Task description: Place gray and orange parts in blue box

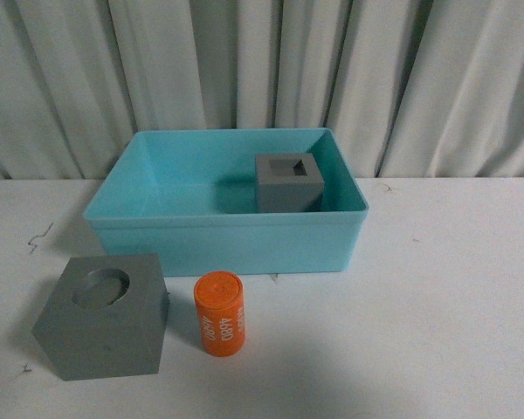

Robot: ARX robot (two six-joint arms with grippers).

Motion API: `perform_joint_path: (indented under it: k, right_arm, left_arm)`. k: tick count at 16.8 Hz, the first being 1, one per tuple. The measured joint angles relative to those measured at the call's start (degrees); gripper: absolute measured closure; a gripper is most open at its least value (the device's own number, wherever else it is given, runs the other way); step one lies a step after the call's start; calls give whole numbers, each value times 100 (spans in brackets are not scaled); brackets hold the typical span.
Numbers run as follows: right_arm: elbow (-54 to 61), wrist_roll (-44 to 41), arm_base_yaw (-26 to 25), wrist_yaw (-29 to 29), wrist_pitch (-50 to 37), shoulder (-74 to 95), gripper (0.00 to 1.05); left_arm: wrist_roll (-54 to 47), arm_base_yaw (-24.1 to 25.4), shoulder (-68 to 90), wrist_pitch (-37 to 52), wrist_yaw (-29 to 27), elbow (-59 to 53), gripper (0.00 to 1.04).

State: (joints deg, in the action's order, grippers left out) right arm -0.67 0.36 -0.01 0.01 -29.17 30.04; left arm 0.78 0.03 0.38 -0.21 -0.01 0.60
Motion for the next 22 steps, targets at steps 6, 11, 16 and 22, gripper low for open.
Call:
perform_joint_path:
  k: [6,11,16,22]
  right_arm:
    - [0,0,0,0,1056,-1169,103]
    - [0,0,0,0,1676,-1768,103]
    - [-2,-2,0,-4,2885,-2997,103]
    - [-2,-7,0,0,2935,-2988,74]
  left_arm:
    - [2,-2,0,0,0,0,7]
    - [0,-2,0,0,0,0,7]
    - [2,0,0,-4,0,0,7]
    - [2,0,0,2,0,0,7]
